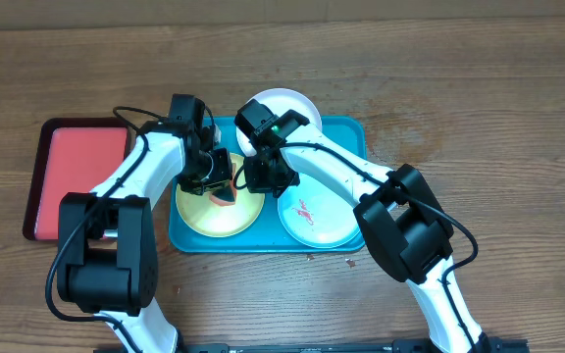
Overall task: Clean dirty plates on tray and stack at the side
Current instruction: 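Scrub the yellow plate with the sponge while the right gripper holds it, then lift the sponge with the left gripper back over the red tray, then lift the yellow plate with the right gripper and place it right of the tray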
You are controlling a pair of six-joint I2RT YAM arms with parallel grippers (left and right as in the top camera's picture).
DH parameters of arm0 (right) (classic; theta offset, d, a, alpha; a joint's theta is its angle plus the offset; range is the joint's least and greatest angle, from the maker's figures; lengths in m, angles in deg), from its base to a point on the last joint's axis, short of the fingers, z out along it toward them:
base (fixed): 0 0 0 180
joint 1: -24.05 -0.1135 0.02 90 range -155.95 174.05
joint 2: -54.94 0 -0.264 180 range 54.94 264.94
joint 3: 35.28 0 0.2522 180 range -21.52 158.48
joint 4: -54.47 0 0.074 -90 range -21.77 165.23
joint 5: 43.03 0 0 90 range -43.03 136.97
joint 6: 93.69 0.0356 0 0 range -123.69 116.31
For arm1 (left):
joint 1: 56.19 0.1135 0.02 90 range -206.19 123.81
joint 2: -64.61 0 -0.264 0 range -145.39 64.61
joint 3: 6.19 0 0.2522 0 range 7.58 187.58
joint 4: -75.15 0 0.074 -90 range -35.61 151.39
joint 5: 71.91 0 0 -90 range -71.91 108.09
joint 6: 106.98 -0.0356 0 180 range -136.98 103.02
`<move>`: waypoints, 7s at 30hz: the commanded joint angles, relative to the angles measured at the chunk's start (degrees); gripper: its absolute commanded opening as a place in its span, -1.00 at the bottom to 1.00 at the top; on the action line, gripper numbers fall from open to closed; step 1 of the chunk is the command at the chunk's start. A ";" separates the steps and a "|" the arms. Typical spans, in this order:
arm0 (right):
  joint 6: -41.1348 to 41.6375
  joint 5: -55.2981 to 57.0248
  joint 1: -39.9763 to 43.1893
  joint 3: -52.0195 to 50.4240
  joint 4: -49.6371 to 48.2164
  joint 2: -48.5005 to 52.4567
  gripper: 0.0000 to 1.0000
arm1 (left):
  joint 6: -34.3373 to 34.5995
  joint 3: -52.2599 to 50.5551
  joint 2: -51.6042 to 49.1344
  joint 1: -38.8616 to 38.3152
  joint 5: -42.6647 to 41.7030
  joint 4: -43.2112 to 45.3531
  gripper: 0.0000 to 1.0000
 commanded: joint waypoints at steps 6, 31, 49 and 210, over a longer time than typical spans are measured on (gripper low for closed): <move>0.00 0.74 0.37 -0.35 -0.04 0.22 -0.92 | 0.59 -2.32 -0.50 -0.20 15.74 -1.20 -0.91; 0.02 0.72 0.37 -0.35 -0.20 0.22 -0.92 | 9.33 4.04 -0.85 -6.67 4.42 -6.97 -0.91; 0.00 0.74 0.37 -0.35 0.39 0.22 -0.92 | 11.72 1.01 -0.83 -8.83 31.58 -11.23 -0.91; -14.64 39.50 -8.11 2.75 -0.20 -19.28 -0.93 | 8.04 8.39 18.64 32.98 15.96 -17.42 -0.91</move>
